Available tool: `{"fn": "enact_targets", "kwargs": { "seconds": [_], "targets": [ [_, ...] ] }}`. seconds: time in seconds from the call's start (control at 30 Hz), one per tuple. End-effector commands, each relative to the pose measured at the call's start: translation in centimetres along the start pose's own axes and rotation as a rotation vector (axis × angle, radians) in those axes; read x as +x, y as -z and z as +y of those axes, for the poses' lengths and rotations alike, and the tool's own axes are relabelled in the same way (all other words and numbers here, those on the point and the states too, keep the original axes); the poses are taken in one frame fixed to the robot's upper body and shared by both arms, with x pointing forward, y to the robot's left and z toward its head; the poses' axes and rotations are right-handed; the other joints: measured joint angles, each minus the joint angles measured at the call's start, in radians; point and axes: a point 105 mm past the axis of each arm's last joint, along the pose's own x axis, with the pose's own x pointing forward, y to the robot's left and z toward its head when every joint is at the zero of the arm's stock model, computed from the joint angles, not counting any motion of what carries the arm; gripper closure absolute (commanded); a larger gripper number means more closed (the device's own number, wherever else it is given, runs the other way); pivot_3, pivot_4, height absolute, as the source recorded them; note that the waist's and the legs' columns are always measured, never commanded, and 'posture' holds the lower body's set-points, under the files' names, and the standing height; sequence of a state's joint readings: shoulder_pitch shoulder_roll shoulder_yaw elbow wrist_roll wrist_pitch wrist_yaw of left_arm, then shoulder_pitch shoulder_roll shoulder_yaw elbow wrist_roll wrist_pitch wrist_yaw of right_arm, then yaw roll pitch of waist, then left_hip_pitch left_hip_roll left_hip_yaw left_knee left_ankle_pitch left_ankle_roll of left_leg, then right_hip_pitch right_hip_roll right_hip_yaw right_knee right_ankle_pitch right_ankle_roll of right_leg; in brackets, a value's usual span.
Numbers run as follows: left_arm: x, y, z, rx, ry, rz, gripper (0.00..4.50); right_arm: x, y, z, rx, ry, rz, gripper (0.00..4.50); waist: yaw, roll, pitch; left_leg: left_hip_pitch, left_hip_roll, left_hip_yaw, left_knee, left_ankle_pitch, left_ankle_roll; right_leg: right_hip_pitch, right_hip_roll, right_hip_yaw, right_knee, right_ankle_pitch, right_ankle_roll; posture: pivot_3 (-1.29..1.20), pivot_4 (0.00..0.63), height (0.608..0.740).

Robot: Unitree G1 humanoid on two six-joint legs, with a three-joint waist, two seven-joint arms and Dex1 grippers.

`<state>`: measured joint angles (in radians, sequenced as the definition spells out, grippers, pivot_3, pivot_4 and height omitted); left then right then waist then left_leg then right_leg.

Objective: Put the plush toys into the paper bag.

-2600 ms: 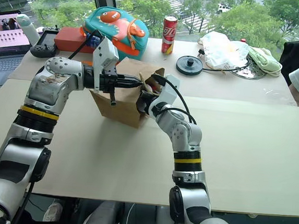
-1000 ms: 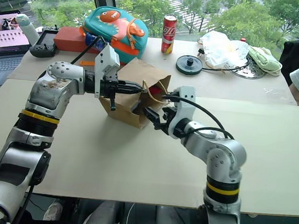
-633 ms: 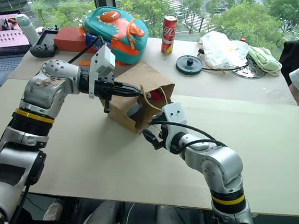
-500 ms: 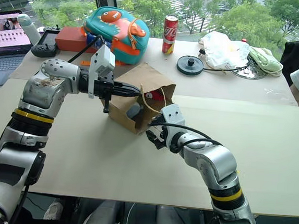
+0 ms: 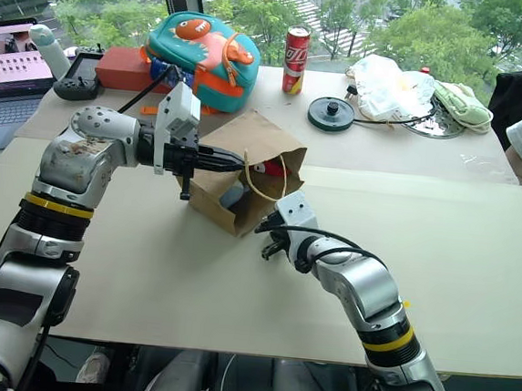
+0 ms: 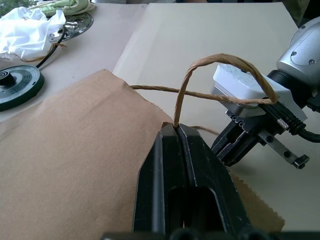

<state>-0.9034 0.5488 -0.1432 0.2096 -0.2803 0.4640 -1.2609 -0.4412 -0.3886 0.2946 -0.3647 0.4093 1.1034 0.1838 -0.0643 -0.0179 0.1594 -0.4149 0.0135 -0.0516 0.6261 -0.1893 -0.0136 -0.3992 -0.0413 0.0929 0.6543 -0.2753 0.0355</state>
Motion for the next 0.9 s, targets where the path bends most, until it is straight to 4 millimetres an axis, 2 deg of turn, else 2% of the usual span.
{"fn": "enact_targets", "kwargs": {
  "seconds": [0.03,0.17,0.4,0.47,0.53,0.6,0.67,0.73,0.9],
  "targets": [
    [-0.3,-1.4,0.1,0.038,-0.005,-0.039,4.50,-0.7,-0.4,0.0,0.001,0.003,-0.029,4.45,0.001,0.000,0.000,0.000,0.000,0.000,0.000,0.000,0.000,0.000,0.000,0.000,0.000,0.000,0.000,0.00,0.150,0.739],
    [0.0,-1.6,0.2,0.036,-0.006,-0.056,4.50,-2.2,-1.9,-0.3,0.020,0.012,-0.107,4.45,0.004,0.000,0.000,0.000,0.000,0.000,0.000,0.000,0.000,0.000,0.000,0.000,0.001,0.000,0.000,0.00,0.150,0.739],
    [0.7,-3.1,0.0,-0.004,0.007,-0.169,4.50,-7.4,-6.1,-0.6,-0.048,0.026,-0.257,4.45,0.017,0.000,0.000,-0.001,0.000,0.000,0.000,0.000,0.000,0.000,0.000,0.000,0.001,0.000,0.000,0.00,0.150,0.739],
    [0.9,-4.2,0.1,-0.043,-0.002,-0.254,4.50,-9.2,-7.7,-0.3,-0.121,0.017,-0.288,4.45,0.020,0.000,0.000,0.000,0.000,-0.001,0.001,0.000,0.000,0.000,0.000,0.000,0.001,0.000,0.000,0.00,0.150,0.739],
    [1.0,-5.0,0.1,-0.092,-0.009,-0.324,4.50,-10.4,-8.8,-0.2,-0.176,0.013,-0.300,4.45,0.020,0.000,0.000,0.000,0.000,0.000,0.001,0.000,0.000,0.000,0.000,0.000,0.001,0.000,0.000,0.00,0.150,0.739],
    [0.6,-5.5,0.3,-0.168,-0.021,-0.386,4.50,-11.5,-10.7,0.3,-0.235,-0.004,-0.344,4.45,0.018,0.000,0.000,0.000,0.000,-0.001,0.001,0.000,0.000,0.001,0.000,-0.001,0.000,0.000,0.000,0.00,0.150,0.739],
    [0.1,-5.4,0.4,-0.216,-0.027,-0.415,4.50,-12.3,-12.2,0.7,-0.261,-0.014,-0.386,4.45,0.013,0.000,0.000,0.000,0.000,-0.001,0.000,0.000,0.000,0.000,0.000,-0.001,0.001,0.000,0.000,0.00,0.150,0.739],
    [-0.2,-4.5,0.5,-0.245,-0.046,-0.412,4.50,-12.7,-13.2,1.2,-0.284,-0.030,-0.409,4.45,0.013,0.000,0.000,0.001,0.001,-0.001,0.000,0.000,0.000,0.000,0.000,-0.001,0.001,0.000,0.000,0.00,0.150,0.739],
    [-0.1,-1.5,0.2,-0.266,-0.072,-0.342,4.50,-12.1,-13.9,1.9,-0.260,-0.062,-0.422,4.45,0.018,0.000,0.000,0.001,0.000,-0.001,0.000,0.000,0.000,0.000,0.000,-0.002,0.002,0.000,0.000,0.00,0.150,0.739]
  ]
}}
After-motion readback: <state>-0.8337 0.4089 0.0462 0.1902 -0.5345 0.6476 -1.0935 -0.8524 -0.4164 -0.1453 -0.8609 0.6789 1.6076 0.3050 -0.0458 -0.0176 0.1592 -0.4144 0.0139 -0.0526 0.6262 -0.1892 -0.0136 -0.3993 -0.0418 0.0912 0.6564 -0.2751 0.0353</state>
